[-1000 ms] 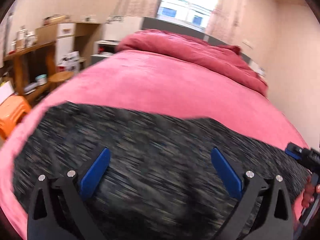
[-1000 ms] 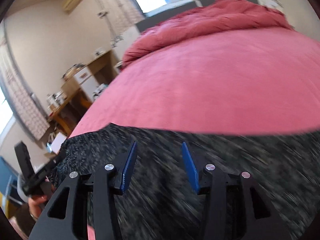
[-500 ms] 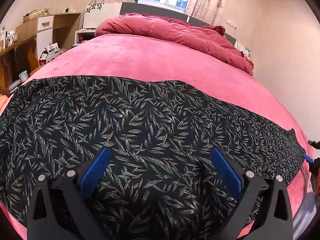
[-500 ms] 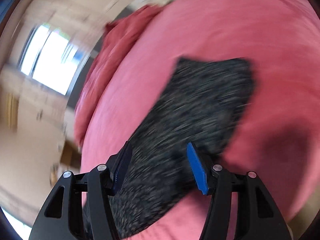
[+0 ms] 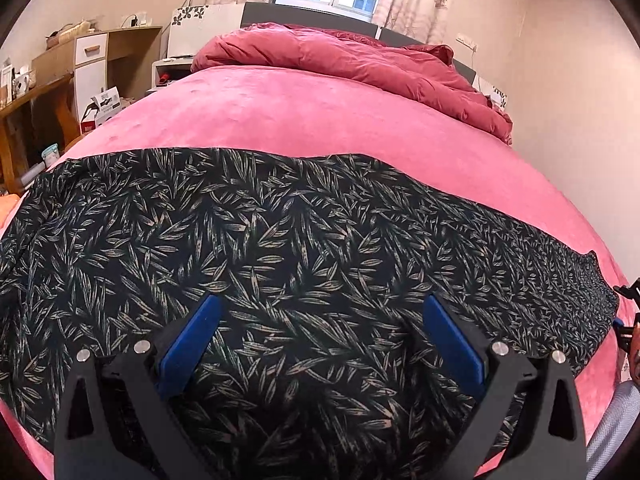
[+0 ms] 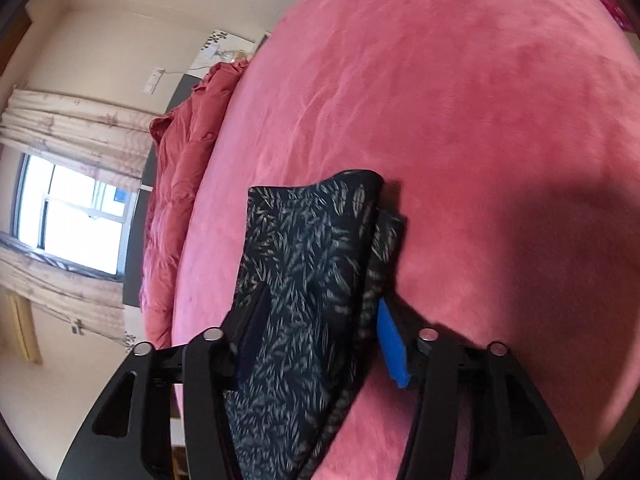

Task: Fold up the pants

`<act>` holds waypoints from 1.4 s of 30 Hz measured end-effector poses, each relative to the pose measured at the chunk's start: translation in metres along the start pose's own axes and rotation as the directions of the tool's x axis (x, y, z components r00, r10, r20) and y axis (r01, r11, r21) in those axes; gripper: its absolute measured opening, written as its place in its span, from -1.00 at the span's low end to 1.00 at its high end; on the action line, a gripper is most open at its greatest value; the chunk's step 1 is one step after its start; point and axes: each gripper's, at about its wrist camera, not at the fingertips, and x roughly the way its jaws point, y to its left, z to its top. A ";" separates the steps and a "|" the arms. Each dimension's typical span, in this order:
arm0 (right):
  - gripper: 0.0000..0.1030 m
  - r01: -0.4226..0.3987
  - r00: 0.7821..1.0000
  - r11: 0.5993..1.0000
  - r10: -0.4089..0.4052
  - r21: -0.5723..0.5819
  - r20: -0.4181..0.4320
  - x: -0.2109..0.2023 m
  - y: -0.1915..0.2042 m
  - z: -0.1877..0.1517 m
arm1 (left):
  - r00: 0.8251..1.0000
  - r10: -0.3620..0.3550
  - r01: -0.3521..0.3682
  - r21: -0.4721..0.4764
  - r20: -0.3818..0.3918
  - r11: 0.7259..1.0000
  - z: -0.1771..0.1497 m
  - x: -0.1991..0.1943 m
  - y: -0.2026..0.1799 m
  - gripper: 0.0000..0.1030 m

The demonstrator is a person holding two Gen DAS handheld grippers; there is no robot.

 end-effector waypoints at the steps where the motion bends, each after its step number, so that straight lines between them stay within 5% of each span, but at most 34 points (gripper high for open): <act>1: -0.21 0.005 1.000 1.000 -0.005 -0.006 0.004 0.004 0.000 0.000 | 1.000 0.000 0.000 -0.001 -0.002 1.000 0.000 0.001 0.000 0.96; 5: -0.71 -0.030 1.000 0.999 0.030 -0.011 -0.007 0.010 -0.006 0.010 | 1.000 -0.003 0.003 -0.004 -0.001 1.000 0.002 0.001 -0.002 0.96; 7: -0.79 -0.059 0.998 0.998 0.059 -0.021 -0.003 0.007 -0.002 0.012 | 1.000 -0.014 0.014 -0.012 0.004 1.000 0.002 0.001 -0.002 0.96; 15: -0.79 -0.132 0.991 0.963 0.134 -0.237 -0.004 -0.031 0.085 -0.003 | 0.994 -0.070 0.079 -0.108 0.084 0.991 0.004 -0.019 0.020 0.96; 23: -0.79 -0.212 0.974 0.816 0.222 -0.538 -0.046 -0.058 0.192 -0.075 | 0.990 -0.068 0.092 -0.197 0.125 0.976 -0.004 -0.022 0.046 0.96; 32: -0.79 -0.335 0.942 0.590 0.219 -0.735 -0.253 -0.022 0.244 -0.209 | 0.985 -0.098 0.128 -0.219 0.144 0.967 -0.010 -0.017 0.056 0.96; 38: -0.79 -0.400 0.915 0.293 0.075 -0.868 -0.396 0.017 0.215 -0.319 | 0.986 -0.097 0.125 -0.220 0.135 0.967 -0.011 -0.014 0.061 0.96; 42: -0.78 -0.394 0.909 0.167 -0.073 -0.904 -0.410 0.035 0.178 -0.353 | 0.985 -0.102 0.131 -0.224 0.137 0.966 -0.010 -0.014 0.062 0.96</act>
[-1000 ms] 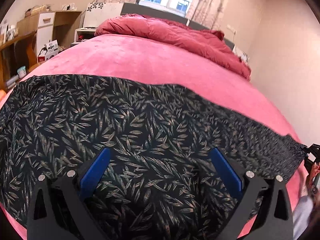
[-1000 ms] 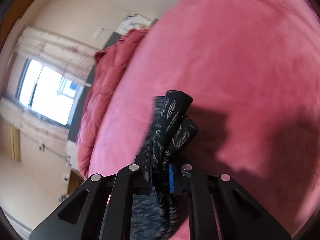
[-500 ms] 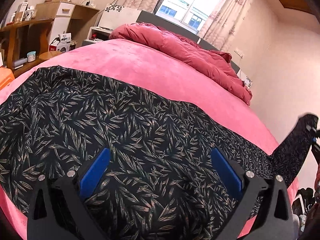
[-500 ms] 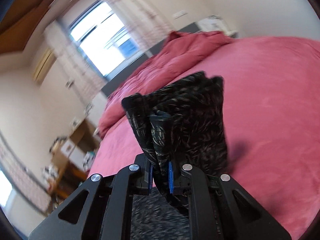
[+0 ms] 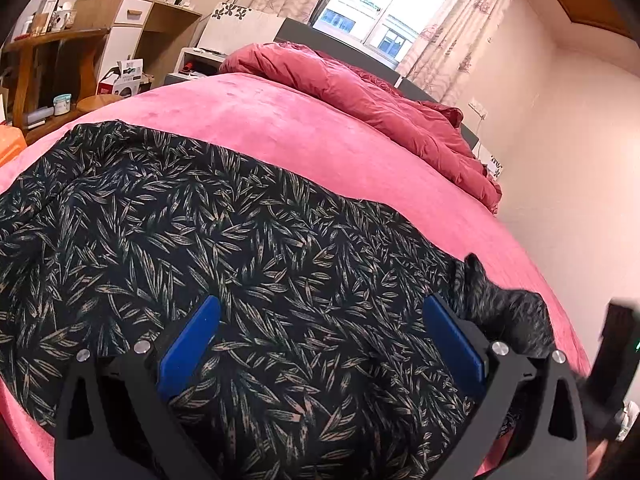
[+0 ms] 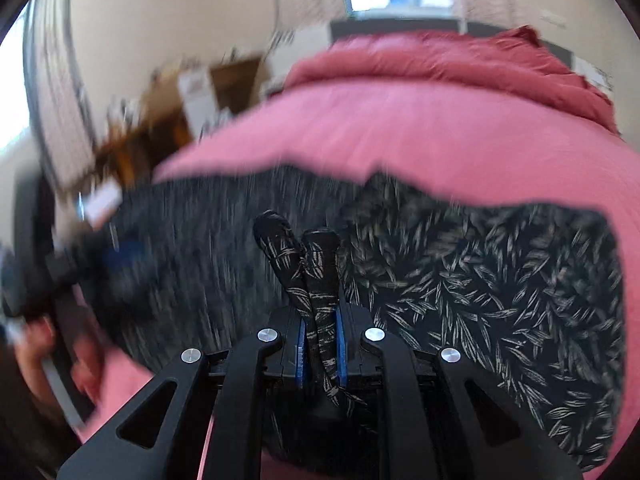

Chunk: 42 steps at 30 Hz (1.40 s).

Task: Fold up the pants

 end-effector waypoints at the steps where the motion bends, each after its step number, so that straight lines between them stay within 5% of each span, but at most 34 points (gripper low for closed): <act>1: -0.72 -0.003 0.999 1.000 0.003 0.002 -0.033 0.004 -0.002 -0.007 | 1.000 0.000 0.000 0.001 0.000 1.000 0.000 0.001 0.000 0.96; 5: 0.08 -0.141 0.989 0.981 0.145 0.130 -0.016 -0.024 -0.027 -0.013 | 1.000 0.028 -0.028 0.002 -0.008 1.000 0.001 -0.001 -0.008 0.96; 8: 0.08 -0.190 0.982 0.957 0.186 0.221 0.038 -0.054 -0.048 -0.023 | 0.998 -0.053 0.051 -0.057 -0.030 0.997 0.003 -0.003 -0.022 0.96; 13: -0.09 -0.133 0.989 0.899 0.095 0.417 0.112 -0.106 -0.111 -0.043 | 0.978 -0.164 0.157 -0.065 -0.127 0.985 0.014 0.026 -0.073 0.96; 17: -0.33 -0.066 0.992 0.870 0.002 0.489 0.129 -0.119 -0.144 -0.034 | 0.968 -0.095 0.116 0.078 -0.230 0.990 0.015 0.069 -0.125 0.94; 21: -0.43 -0.045 0.990 0.884 -0.022 0.465 0.137 -0.110 -0.162 -0.013 | 0.936 -0.052 0.102 0.127 -0.348 0.987 0.006 0.108 -0.151 0.69; 23: -0.49 -0.029 0.993 0.896 -0.024 0.443 0.114 -0.100 -0.173 -0.006 | 0.946 -0.029 0.084 0.157 -0.322 0.984 0.002 0.110 -0.159 0.55; 29: -0.49 0.101 0.994 0.897 -0.109 0.431 -0.007 -0.050 -0.196 0.008 | 0.936 -0.053 0.114 0.158 -0.347 0.981 -0.006 0.106 -0.172 -0.67; 31: -0.49 0.115 0.993 0.903 -0.120 0.415 -0.014 -0.042 -0.194 0.011 | 0.928 -0.155 0.186 0.062 -0.338 0.981 0.000 0.094 -0.165 -0.71; 35: -0.49 0.119 0.992 0.928 -0.126 0.352 -0.004 -0.038 -0.185 0.015 | 0.933 -0.211 0.211 -0.031 -0.291 0.977 0.002 0.073 -0.150 -0.72; 39: -0.48 0.186 0.982 0.955 -0.185 0.231 -0.024 -0.027 -0.171 0.011 | 0.949 -0.102 0.114 0.022 -0.298 0.993 -0.016 0.083 -0.141 -0.77; 42: -0.47 0.217 0.976 0.961 -0.216 0.170 -0.028 -0.023 -0.164 0.009 | 0.959 -0.076 0.107 0.100 -0.274 0.989 -0.032 0.095 -0.140 -0.71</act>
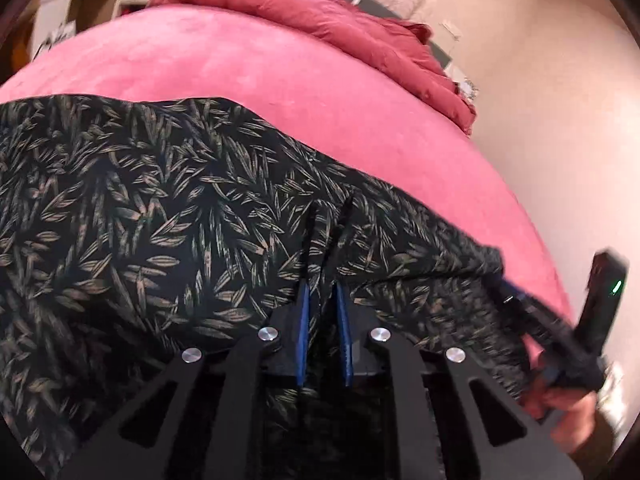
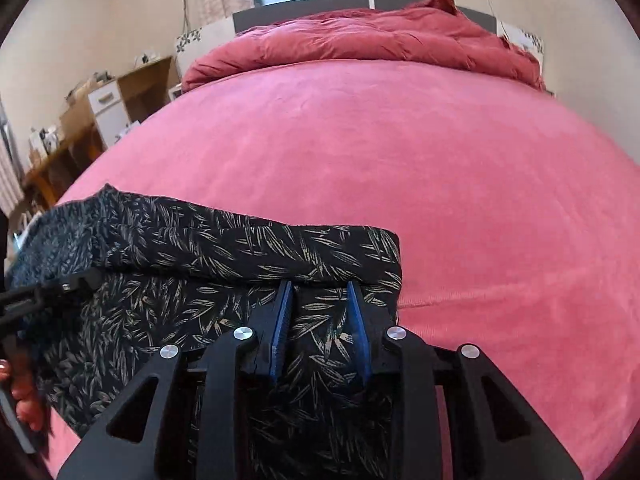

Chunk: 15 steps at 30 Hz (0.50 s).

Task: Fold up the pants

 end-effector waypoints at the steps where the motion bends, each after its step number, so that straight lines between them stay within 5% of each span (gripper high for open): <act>1: -0.47 -0.026 1.000 0.999 0.026 0.030 0.005 -0.003 -0.005 0.000 | 1.000 0.003 -0.003 0.021 0.014 1.000 -0.002 -0.001 -0.003 -0.70; 5: -0.47 -0.146 0.989 0.957 0.139 0.249 0.049 -0.030 -0.038 -0.007 | 1.000 -0.023 0.023 0.014 0.007 1.000 -0.008 -0.013 0.001 -0.58; 10: -0.47 -0.109 0.992 0.944 0.083 0.310 0.095 -0.073 -0.046 -0.036 | 0.998 -0.045 0.042 0.053 0.048 0.998 -0.032 -0.040 -0.008 0.27; 13: -0.47 -0.049 0.999 0.946 0.049 0.320 0.010 -0.075 -0.041 -0.057 | 0.999 0.028 -0.033 0.146 0.036 0.989 -0.045 -0.043 -0.023 0.32; 15: -0.42 0.073 0.994 0.961 -0.049 0.267 -0.092 -0.068 -0.036 -0.069 | 0.997 0.074 -0.076 0.171 0.019 0.982 -0.052 -0.043 -0.027 0.31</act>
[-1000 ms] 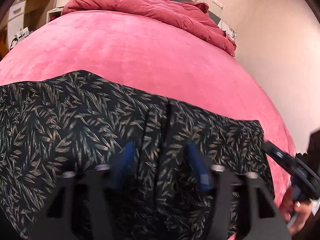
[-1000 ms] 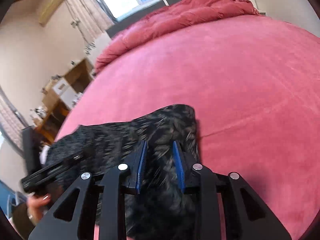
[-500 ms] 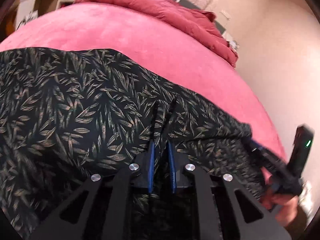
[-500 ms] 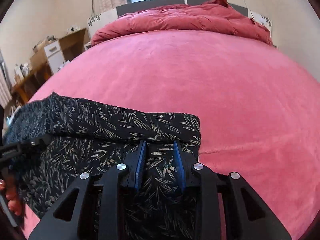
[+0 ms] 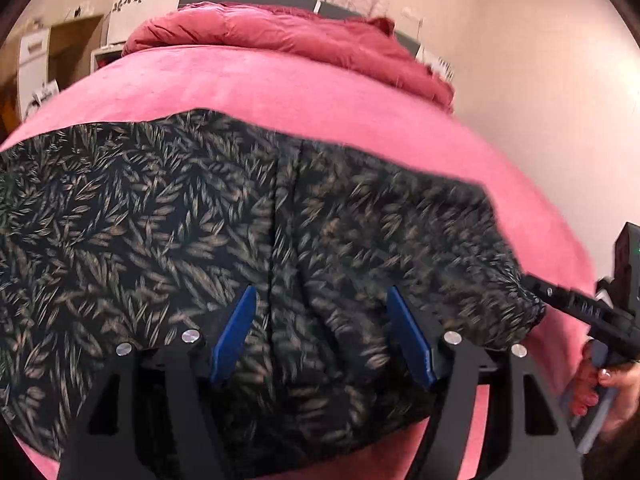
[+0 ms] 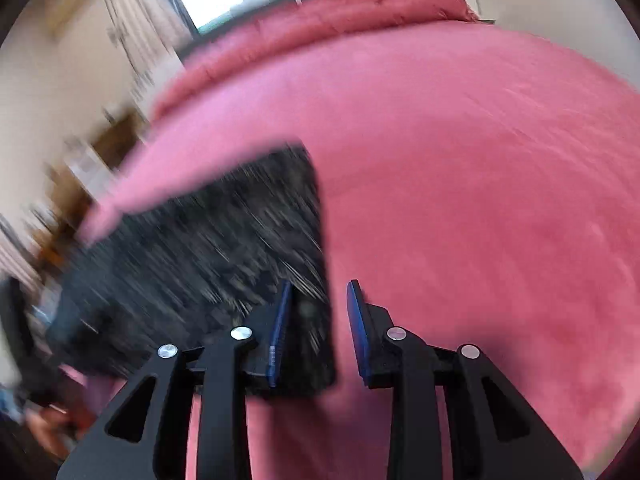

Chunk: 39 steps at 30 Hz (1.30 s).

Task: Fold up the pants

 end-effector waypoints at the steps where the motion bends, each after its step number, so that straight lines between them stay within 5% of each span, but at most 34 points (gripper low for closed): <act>1: -0.41 0.013 1.000 1.000 -0.013 0.006 -0.009 -0.001 -0.001 -0.003 | 1.000 0.018 -0.018 0.012 -0.010 1.000 -0.003 -0.001 -0.001 0.32; 5: -0.34 0.057 0.998 0.998 -0.057 -0.014 0.026 -0.009 0.005 -0.002 | 0.997 0.077 -0.075 0.067 -0.015 0.995 -0.010 -0.007 -0.015 0.32; 9: -0.34 -0.086 0.983 0.996 0.085 0.001 0.162 -0.034 0.006 0.012 | 1.000 -0.007 0.007 -0.031 -0.002 0.999 -0.001 -0.021 -0.013 0.32; 13: -0.49 -0.089 0.969 0.987 0.118 -0.136 0.219 -0.032 0.024 0.050 | 0.996 -0.086 0.088 -0.057 0.029 0.994 0.029 -0.027 -0.018 0.29; 18: -0.84 -0.170 0.976 0.971 0.190 -0.165 0.111 0.009 0.031 0.088 | 0.999 -0.036 0.038 0.092 -0.027 0.995 0.052 0.008 -0.053 0.23; 21: -0.86 -0.166 0.983 0.971 0.177 -0.172 0.052 0.039 0.035 0.095 | 0.997 0.008 -0.001 0.101 -0.074 0.995 0.057 0.035 -0.055 0.15; 29: -0.99 -0.074 0.992 0.977 0.094 -0.197 0.090 0.075 0.045 0.099 | 1.000 0.021 -0.019 0.153 -0.012 0.988 0.042 0.036 -0.061 0.13; 33: -0.99 -0.107 0.966 0.969 0.154 -0.222 0.208 0.032 0.045 0.085 | 0.993 -0.118 0.118 -0.010 0.032 0.993 0.034 0.004 -0.032 0.42; 34: -0.99 -0.108 0.960 0.966 0.163 -0.237 0.226 0.025 0.047 0.081 | 0.992 -0.113 0.115 -0.036 0.047 0.993 0.033 0.001 -0.030 0.75; 35: -0.99 -0.115 0.953 0.960 0.179 -0.256 0.243 0.014 0.052 0.072 | 0.994 -0.069 0.076 -0.075 0.088 0.994 0.028 -0.013 -0.022 0.84; 37: -0.86 -0.168 0.947 0.953 0.227 -0.252 0.227 0.005 0.056 0.058 | 0.990 -0.058 0.073 -0.116 0.128 0.991 0.022 -0.030 -0.007 0.85; 39: -0.50 -0.208 0.950 0.953 0.251 -0.222 0.185 0.004 0.059 0.044 | 0.990 -0.038 0.058 -0.150 0.134 0.987 0.016 -0.041 0.007 0.86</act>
